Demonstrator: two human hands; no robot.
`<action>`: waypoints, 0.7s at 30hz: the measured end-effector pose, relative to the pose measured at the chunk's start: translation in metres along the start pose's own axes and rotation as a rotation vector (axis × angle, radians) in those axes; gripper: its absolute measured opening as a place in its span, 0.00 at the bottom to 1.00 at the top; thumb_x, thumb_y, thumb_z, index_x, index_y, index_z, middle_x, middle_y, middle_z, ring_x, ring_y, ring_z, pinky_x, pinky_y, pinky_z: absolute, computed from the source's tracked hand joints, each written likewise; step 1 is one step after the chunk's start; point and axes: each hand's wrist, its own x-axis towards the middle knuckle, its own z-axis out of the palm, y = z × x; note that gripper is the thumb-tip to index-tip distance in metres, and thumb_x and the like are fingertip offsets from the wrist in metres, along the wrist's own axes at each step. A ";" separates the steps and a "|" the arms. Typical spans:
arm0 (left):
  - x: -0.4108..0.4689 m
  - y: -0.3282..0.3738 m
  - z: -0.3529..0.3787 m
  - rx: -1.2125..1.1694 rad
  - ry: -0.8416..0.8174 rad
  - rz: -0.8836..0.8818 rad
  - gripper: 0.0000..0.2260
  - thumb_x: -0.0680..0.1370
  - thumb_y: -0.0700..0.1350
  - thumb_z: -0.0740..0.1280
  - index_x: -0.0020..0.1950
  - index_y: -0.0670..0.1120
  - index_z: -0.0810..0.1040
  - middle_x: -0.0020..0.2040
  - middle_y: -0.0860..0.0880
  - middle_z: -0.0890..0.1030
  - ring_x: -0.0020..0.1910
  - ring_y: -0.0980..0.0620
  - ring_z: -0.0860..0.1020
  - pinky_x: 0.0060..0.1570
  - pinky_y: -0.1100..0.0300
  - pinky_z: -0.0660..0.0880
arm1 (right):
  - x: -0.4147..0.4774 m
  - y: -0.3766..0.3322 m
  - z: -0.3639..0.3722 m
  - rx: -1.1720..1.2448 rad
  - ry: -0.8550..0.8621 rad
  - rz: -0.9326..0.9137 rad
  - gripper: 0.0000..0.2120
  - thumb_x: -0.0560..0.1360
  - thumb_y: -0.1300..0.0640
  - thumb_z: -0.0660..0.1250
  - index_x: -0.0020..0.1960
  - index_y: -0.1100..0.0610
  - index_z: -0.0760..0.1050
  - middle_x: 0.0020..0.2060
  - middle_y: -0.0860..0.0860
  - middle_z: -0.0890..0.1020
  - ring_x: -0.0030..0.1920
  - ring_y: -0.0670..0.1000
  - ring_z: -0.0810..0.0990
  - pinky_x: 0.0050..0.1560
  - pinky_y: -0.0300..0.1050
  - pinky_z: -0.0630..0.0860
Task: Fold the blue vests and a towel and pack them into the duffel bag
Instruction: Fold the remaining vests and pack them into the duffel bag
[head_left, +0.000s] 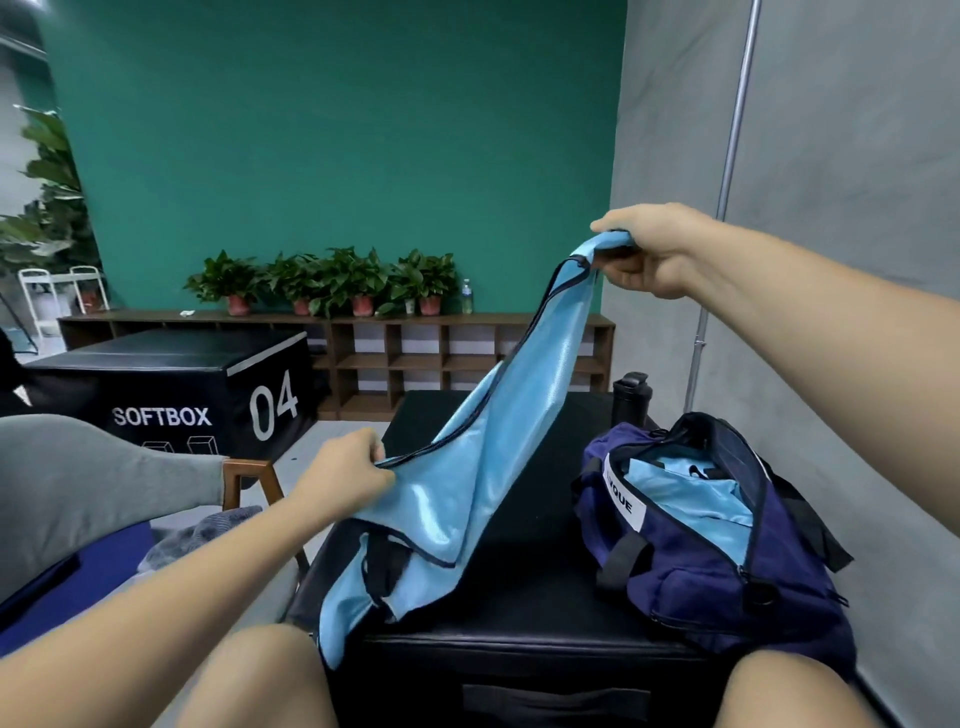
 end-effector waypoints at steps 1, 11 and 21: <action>0.002 -0.006 -0.007 0.002 0.007 -0.003 0.05 0.74 0.42 0.69 0.44 0.42 0.74 0.36 0.47 0.77 0.36 0.48 0.73 0.34 0.55 0.67 | 0.001 -0.001 -0.003 -0.007 -0.008 0.010 0.09 0.82 0.56 0.71 0.44 0.52 0.75 0.29 0.49 0.82 0.25 0.44 0.79 0.25 0.36 0.74; 0.024 -0.026 -0.086 -0.352 0.156 -0.052 0.06 0.78 0.45 0.73 0.42 0.45 0.84 0.41 0.43 0.85 0.38 0.48 0.76 0.40 0.55 0.72 | 0.006 0.000 -0.022 0.090 -0.052 0.114 0.16 0.80 0.48 0.75 0.39 0.50 0.71 0.27 0.44 0.72 0.25 0.42 0.65 0.33 0.34 0.60; 0.052 0.007 -0.163 -0.870 0.260 0.019 0.07 0.78 0.49 0.74 0.48 0.46 0.86 0.54 0.46 0.87 0.55 0.44 0.82 0.56 0.47 0.76 | 0.007 -0.004 -0.030 0.223 -0.022 0.065 0.07 0.85 0.60 0.64 0.48 0.54 0.76 0.40 0.49 0.78 0.35 0.45 0.76 0.35 0.37 0.70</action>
